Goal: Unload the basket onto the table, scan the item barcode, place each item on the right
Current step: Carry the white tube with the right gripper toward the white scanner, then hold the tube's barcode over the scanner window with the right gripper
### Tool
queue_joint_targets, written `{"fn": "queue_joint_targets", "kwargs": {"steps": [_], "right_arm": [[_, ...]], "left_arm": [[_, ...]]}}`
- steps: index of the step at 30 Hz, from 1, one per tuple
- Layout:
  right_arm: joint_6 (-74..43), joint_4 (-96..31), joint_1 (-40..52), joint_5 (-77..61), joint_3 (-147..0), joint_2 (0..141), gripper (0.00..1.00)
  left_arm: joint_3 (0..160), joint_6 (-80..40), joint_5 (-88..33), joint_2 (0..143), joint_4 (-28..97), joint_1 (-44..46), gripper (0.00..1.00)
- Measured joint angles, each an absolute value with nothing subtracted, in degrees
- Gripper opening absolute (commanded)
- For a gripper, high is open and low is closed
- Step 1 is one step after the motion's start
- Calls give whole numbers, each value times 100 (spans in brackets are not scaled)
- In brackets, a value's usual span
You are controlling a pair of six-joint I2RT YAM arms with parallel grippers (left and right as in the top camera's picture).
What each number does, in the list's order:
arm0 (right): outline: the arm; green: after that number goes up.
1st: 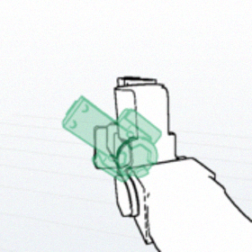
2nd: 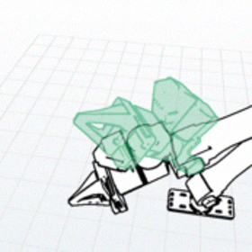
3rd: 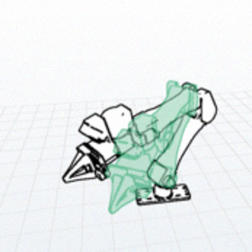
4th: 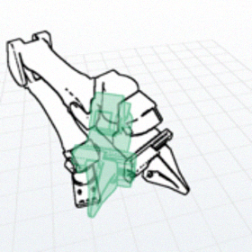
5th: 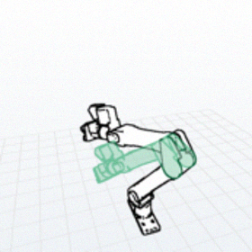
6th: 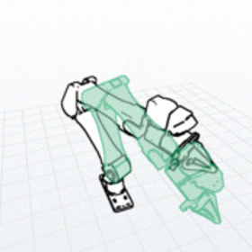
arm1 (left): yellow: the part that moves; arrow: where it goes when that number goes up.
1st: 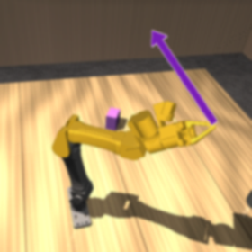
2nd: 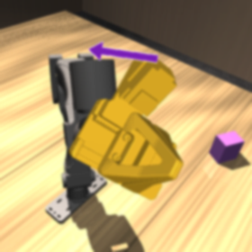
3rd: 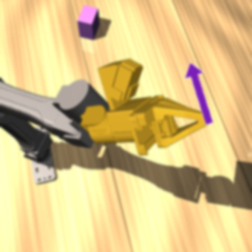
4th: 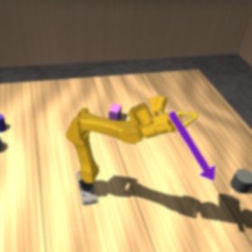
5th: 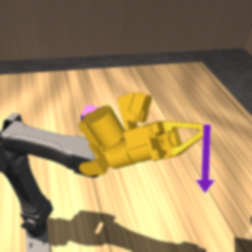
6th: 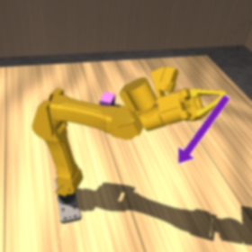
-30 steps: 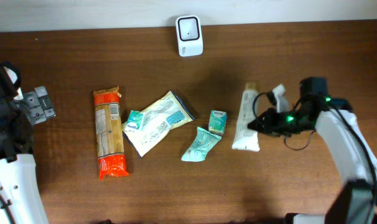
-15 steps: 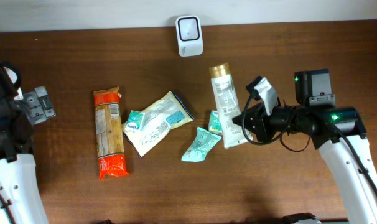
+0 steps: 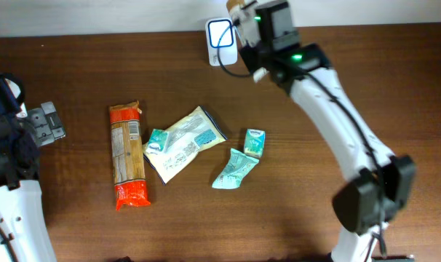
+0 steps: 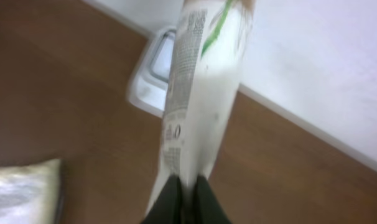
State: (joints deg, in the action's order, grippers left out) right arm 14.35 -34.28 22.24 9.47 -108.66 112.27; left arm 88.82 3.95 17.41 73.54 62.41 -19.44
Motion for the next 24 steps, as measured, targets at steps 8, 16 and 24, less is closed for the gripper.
{"fn": "queue_joint_targets", "kwargs": {"steps": [8, 16, 24], "right_arm": [[2639, -1461, 2438, 2718, -10940, 12473, 4], [604, -3483, 1704, 1020, -11000, 12492, 54], [-158, -3465, 154, -2871, -11004, 12984, 68]], "left_arm": [[8882, 395, 1743, 7356, 6241, -1944, 99], [8882, 395, 1743, 7356, 6235, -1944, 99], [8884, 395, 1741, 7356, 6239, -1944, 99]]}}
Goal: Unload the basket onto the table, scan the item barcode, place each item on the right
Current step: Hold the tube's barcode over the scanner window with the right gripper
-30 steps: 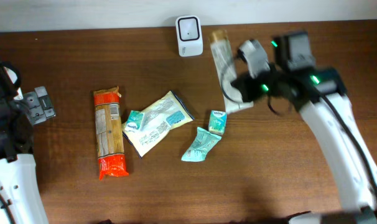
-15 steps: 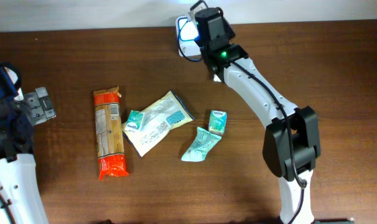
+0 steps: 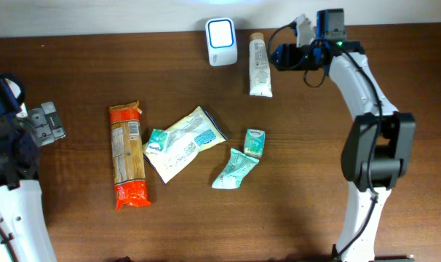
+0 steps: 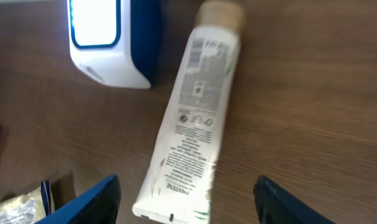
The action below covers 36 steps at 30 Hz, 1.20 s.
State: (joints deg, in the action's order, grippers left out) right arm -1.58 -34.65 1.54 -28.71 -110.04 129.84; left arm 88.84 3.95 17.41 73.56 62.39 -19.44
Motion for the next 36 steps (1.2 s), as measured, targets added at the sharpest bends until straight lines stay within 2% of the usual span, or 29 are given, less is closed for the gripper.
{"fn": "queue_joint_targets", "kwargs": {"steps": [15, 17, 18, 19, 21, 25, 30, 36], "right_arm": [[-145, -2499, 259, -3271, -11137, 14217, 67], [-145, -2388, 322, -3291, -11192, 14285, 60], [-128, -2386, 360, -3297, -11214, 14313, 53], [-117, -2381, 408, -3317, -11242, 14348, 42], [-34, -2617, 502, -3380, -11288, 14372, 4], [21, -2880, 550, -3695, -11343, 14385, 4], [163, -4056, 54, -4777, -11288, 14348, 4], [683, -5813, -510, -4346, -11065, 12757, 4]], "left_arm": [[8884, 395, 1741, 7356, 6237, -1944, 99], [8882, 395, 1741, 7356, 6239, -1944, 99], [8882, 395, 1741, 7356, 6237, -1944, 99], [8884, 395, 1743, 7356, 6237, -1944, 99], [8882, 395, 1743, 7356, 6237, -1944, 99], [8882, 395, 1741, 7356, 6237, -1944, 99], [8882, 395, 1743, 7356, 6241, -1944, 99], [8882, 395, 1741, 7356, 6257, -1944, 99]]}}
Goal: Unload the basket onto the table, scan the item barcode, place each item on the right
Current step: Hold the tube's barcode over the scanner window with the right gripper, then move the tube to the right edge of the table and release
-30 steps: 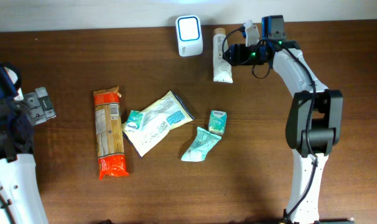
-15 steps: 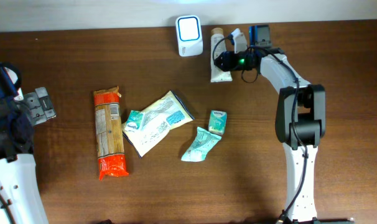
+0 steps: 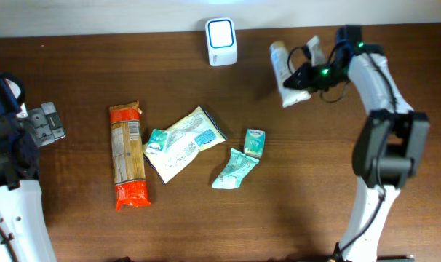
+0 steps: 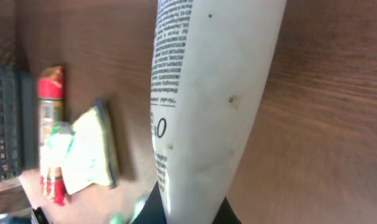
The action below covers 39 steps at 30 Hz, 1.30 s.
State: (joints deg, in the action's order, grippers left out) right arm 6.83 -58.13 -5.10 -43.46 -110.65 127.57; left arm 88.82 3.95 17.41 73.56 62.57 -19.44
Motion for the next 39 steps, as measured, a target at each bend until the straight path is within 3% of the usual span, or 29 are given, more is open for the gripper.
{"fn": "queue_joint_targets", "kwargs": {"steps": [5, 13, 21, 27, 32, 39], "right_arm": [[987, -6392, -54, -4182, -11069, 10567, 4], [1898, -6615, 834, -4764, -11072, 8761, 4], [2091, -6718, 862, -6206, -11072, 8547, 4], [1614, -6243, 862, -6326, -11072, 8547, 4], [1326, -6156, 1275, -4895, -11072, 8689, 4], [1203, -4246, 2694, 56, -11069, 10606, 4]], "left_arm": [[8882, 395, 1743, 7356, 6259, -1944, 99], [8884, 395, 1741, 7356, 6259, -1944, 99], [8882, 395, 1741, 7356, 6259, -1944, 99], [8882, 395, 1741, 7356, 6259, -1944, 99], [8882, 395, 1741, 7356, 6259, -1944, 99], [8882, 395, 1741, 7356, 6259, -1944, 99]]}}
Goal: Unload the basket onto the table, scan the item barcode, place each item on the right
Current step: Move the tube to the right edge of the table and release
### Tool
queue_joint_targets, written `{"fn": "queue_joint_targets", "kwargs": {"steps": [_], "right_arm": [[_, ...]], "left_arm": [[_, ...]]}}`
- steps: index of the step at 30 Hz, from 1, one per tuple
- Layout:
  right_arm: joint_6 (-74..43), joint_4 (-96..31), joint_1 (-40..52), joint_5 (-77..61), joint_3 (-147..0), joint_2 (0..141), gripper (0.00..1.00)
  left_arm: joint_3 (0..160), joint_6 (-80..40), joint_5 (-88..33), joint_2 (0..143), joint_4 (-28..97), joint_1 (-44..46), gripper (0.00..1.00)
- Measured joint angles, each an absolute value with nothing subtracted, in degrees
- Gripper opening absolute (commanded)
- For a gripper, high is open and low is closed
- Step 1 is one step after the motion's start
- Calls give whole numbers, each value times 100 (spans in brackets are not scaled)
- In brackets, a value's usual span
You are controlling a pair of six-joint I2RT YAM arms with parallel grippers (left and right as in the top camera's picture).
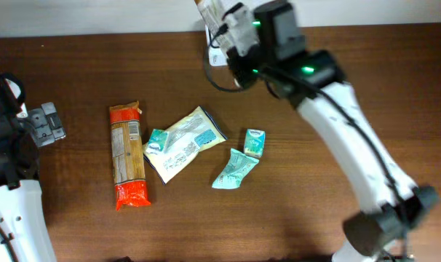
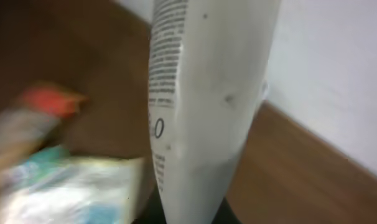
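Note:
My right gripper [image 1: 231, 30] is shut on the crimped end of a white tube [image 1: 209, 9] with fine black print, held up at the back middle of the table. In the right wrist view the tube [image 2: 207, 93] fills the frame, rising from my gripper [image 2: 188, 213]. The white scanner [image 1: 214, 55] is mostly hidden under the gripper and arm; only its front edge shows. No barcode can be made out on the blurred tube. My left gripper [image 1: 46, 124] rests at the far left edge, away from everything.
On the dark wooden table [image 1: 351, 145] lie an orange pasta pack [image 1: 127, 154], a cream pouch [image 1: 183, 142], a small teal box [image 1: 254, 143] and a teal packet [image 1: 235, 169]. A white wall runs along the back edge.
My right gripper, still shut on the tube, has moved from the right back of the table to the left, and now stands over the scanner. The left arm has not moved.
My right gripper first held the tube over the scanner. Then the tube lay on the table right of the scanner, with the gripper open beside it. Later the gripper was shut on it again farther right, and now holds it over the scanner.

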State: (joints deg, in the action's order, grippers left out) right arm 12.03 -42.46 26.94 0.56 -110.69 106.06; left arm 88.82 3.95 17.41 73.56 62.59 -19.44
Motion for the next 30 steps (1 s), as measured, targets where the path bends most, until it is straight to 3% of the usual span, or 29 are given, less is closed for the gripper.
{"fn": "queue_joint_targets", "kwargs": {"steps": [5, 10, 30], "right_arm": [[2792, -1511, 2727, 2231, -11043, 12475, 4], [4233, -75, 2727, 3068, -11043, 13644, 4], [4567, -495, 2733, 4185, -11043, 14014, 4]], "left_arm": [[8882, 395, 1741, 7360, 6263, -1944, 99], [8882, 395, 1741, 7360, 6259, -1944, 99], [8882, 395, 1741, 7360, 6261, -1944, 99]]}}
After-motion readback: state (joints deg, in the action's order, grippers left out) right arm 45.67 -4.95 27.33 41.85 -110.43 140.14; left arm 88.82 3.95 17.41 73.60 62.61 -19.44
